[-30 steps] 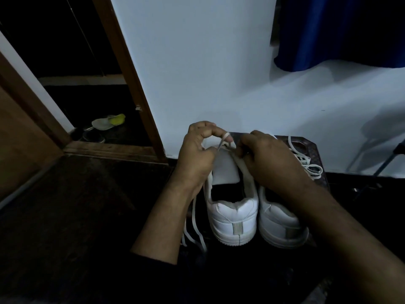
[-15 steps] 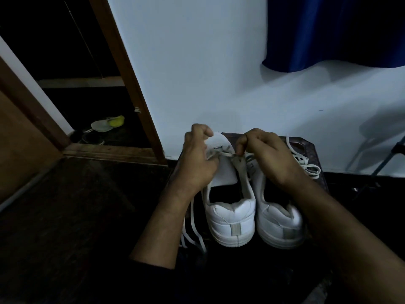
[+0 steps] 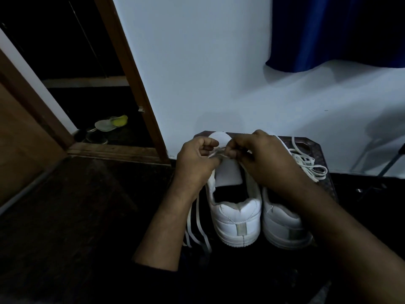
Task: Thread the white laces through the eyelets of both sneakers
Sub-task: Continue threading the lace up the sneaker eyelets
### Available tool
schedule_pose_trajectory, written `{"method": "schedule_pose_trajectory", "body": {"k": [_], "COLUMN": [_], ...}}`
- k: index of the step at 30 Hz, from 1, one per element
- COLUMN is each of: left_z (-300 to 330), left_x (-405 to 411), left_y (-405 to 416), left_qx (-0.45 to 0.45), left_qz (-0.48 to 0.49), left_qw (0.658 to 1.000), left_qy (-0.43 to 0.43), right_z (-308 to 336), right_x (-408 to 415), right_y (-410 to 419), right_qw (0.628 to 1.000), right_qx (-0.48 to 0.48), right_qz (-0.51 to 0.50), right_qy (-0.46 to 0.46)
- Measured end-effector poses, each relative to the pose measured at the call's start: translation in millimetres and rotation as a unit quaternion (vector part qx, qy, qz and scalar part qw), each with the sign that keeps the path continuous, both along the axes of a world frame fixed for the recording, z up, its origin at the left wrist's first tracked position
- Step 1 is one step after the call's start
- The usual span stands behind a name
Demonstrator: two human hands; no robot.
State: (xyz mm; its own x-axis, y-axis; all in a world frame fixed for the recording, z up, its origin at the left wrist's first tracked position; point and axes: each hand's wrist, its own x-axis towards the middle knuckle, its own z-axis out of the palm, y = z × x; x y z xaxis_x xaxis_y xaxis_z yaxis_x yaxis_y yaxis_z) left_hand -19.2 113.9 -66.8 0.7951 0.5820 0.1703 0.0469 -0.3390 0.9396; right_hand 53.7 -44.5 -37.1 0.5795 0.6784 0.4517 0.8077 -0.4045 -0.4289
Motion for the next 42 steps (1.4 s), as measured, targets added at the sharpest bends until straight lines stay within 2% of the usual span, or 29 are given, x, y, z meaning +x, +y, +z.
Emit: {"method": "schedule_pose_trajectory", "body": {"k": [2,4,5,7,9,10,11,12,13,15,16,17,18,20,22,23,25,27,28,30,31,32,33,35,36,38,42], "left_z": [-2,-3,-3,-4,-3,-3,-4,-3,-2,-2,-3,-3,-3,-3,-3,-3,-1,1,1,0,0,-1,-1,-1,-1,-1,0], "left_x": [0,-2,-3,-3,-4,-4,-3,-3,-3,-2,-1,-2,-2,-3,-3,-4,-4,-4,-4,-3,-3,-3,-3,-3,-3,-2,-3], "left_y": [4,4,4,5,4,4,4,3,3,3,4,4,4,5,5,5,4,3,2,1,1,2,2,2,2,1,1], "left_qx": [0.026,0.007,-0.005,-0.008,-0.001,0.003,0.011,0.021,0.031,0.044,0.048,0.049,0.048,0.045,0.049,0.051,0.051,0.051,0.048,0.042,0.041,0.044,0.047,0.048,0.053,0.082,0.112], "left_qz": [0.019,0.027,0.029,0.035,0.033,0.033,0.035,0.035,0.035,0.032,0.030,0.028,0.025,0.021,0.020,0.019,0.016,0.013,0.010,0.004,0.004,0.006,0.008,0.005,0.006,0.011,0.015], "left_qw": [0.999,0.999,0.999,0.999,0.999,0.999,0.999,0.998,0.998,0.998,0.997,0.997,0.998,0.998,0.998,0.998,0.998,0.997,0.997,0.997,0.997,0.997,0.997,0.997,0.997,0.995,0.992], "left_qy": [0.011,0.021,0.024,0.028,0.031,0.032,0.034,0.037,0.039,0.045,0.046,0.044,0.039,0.033,0.034,0.036,0.041,0.051,0.056,0.061,0.061,0.062,0.061,0.059,0.058,0.057,0.059], "right_z": [-1,0,2,9,13,12,11,11,8,3,2,1,1,-1,-3,-3,0,5,7,10,9,8,7,3,1,-2,0], "right_x": [2,1,-1,-2,0,2,3,3,3,0,-1,-1,0,4,7,7,4,-2,-4,-4,-2,-1,0,2,1,0,4], "right_y": [-2,-1,0,-3,-7,-9,-9,-9,-8,-5,-4,-3,-1,-1,-2,-2,-4,-4,-3,-1,-1,-3,-5,-7,-6,-2,2], "right_qw": [0.997,0.982,0.957,0.867,0.792,0.775,0.775,0.804,0.859,0.962,0.986,0.993,0.993,0.992,0.989,0.975,0.905,0.820,0.794,0.775,0.781,0.807,0.855,0.956,0.982,0.995,0.993], "right_qx": [0.045,0.118,0.191,0.354,0.442,0.454,0.448,0.421,0.364,0.185,0.096,0.037,0.011,0.018,0.096,0.169,0.308,0.390,0.410,0.438,0.444,0.433,0.393,0.228,0.141,0.039,0.021], "right_qz": [0.011,0.040,0.064,0.098,0.079,0.059,0.033,0.002,-0.025,-0.046,-0.057,-0.067,-0.072,-0.089,-0.072,-0.038,0.046,0.118,0.130,0.107,0.082,0.052,0.017,-0.019,-0.022,-0.030,-0.041], "right_qy": [0.059,0.142,0.208,0.337,0.414,0.436,0.444,0.419,0.358,0.193,0.126,0.089,0.088,0.083,0.087,0.141,0.289,0.402,0.430,0.443,0.431,0.398,0.337,0.183,0.126,0.090,0.107]}}
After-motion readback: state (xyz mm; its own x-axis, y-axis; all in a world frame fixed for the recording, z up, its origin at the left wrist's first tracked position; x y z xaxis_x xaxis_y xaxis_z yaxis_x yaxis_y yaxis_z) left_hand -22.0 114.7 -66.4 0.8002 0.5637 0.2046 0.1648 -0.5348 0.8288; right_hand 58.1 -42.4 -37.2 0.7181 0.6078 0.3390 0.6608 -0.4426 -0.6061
